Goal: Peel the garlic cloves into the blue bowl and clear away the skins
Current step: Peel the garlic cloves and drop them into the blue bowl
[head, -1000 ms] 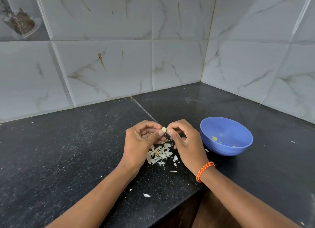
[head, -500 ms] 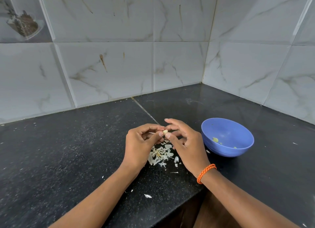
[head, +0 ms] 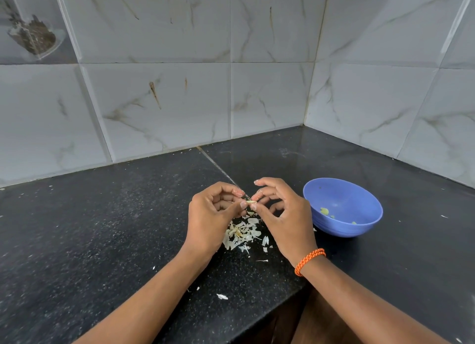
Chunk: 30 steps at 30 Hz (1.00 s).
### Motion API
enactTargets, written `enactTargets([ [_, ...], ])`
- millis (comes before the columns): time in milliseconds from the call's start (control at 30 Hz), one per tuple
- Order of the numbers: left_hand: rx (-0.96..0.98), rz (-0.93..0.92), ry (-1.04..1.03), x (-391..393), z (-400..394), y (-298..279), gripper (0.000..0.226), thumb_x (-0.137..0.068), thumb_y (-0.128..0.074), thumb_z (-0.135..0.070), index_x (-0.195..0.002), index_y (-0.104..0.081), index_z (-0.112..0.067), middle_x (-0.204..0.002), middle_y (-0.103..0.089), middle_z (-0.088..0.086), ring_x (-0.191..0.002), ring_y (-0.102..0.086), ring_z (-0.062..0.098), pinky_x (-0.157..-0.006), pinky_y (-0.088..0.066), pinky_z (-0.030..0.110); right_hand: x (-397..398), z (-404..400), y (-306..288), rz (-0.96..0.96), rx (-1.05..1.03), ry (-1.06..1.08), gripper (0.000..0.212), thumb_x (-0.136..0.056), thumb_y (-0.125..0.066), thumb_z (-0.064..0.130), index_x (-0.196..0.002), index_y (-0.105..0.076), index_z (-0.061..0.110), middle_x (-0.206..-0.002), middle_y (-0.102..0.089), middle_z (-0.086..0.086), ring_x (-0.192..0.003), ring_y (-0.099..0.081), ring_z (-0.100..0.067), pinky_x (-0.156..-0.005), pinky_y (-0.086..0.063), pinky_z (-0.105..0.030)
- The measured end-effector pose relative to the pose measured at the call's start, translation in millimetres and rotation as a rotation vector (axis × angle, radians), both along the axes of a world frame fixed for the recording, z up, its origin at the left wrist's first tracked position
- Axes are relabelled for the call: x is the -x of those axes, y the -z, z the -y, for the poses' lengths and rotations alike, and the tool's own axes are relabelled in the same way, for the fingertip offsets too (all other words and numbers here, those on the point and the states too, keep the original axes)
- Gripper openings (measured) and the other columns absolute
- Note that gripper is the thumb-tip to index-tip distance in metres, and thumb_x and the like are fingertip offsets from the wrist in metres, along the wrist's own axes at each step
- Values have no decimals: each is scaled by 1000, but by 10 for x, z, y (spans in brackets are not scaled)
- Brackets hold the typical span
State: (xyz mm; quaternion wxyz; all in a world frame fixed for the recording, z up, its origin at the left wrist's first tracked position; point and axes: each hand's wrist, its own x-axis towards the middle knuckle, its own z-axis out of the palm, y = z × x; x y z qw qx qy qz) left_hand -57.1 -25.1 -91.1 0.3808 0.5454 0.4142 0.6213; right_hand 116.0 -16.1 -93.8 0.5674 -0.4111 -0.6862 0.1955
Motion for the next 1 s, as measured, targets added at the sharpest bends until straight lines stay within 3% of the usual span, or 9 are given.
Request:
enactTargets([
  [133, 9, -18, 18, -1, 1, 39, 18, -96, -78, 1, -104, -80, -16, -92, -79, 10, -81, -79, 34, -81, -66, 43, -7, 5, -3, -21, 9, -9, 42, -90, -82, 2, -123, -69, 24, -94, -75, 10, -92, -74, -12, -73, -62, -29],
  [267, -10, -138, 0, -17, -15, 67, 41, -104, -60, 9, -116, -81, -24, -104, -81, 0, -92, -79, 24, -81, -65, 40, 5, 6, 0, -9, -3, -34, 46, -91, -80, 0, -128, -66, 25, -97, -74, 10, -95, -76, -13, -79, -63, -28],
  [500, -8, -196, -23, -20, 15, 47, 11, -92, -87, -20, -103, -85, -21, -97, -84, -5, -90, -81, 18, -88, -66, 44, 23, 40, -21, 16, -26, -33, 48, -89, -84, 4, -126, -65, 29, -94, -72, 12, -91, -75, -13, -78, -63, -27],
  [733, 41, -31, 10, 3, 25, -6, 15, -88, -87, -6, -103, -85, -8, -96, -85, 4, -92, -83, 22, -90, -67, 34, -1, 44, -35, -80, 20, -67, 42, -91, -80, 1, -125, -68, 22, -93, -76, 7, -92, -77, -10, -83, -62, -23],
  [900, 10, -41, 21, 19, 21, -34, 22, -86, -87, 1, -105, -82, -10, -99, -84, 5, -95, -82, 24, -90, -65, 32, -16, 20, -5, -54, 30, -81, 47, -101, -65, -1, -138, -66, 27, -105, -79, 9, -101, -76, -12, -88, -61, -25],
  [1000, 3, -48, 23, 14, 25, -31, 24, -85, -88, 2, -104, -81, -10, -98, -83, 7, -94, -81, 25, -90, -65, 34, 1, 43, -19, -20, 18, -101, 49, -100, -68, -1, -141, -65, 26, -110, -79, 10, -106, -75, -7, -90, -60, -22],
])
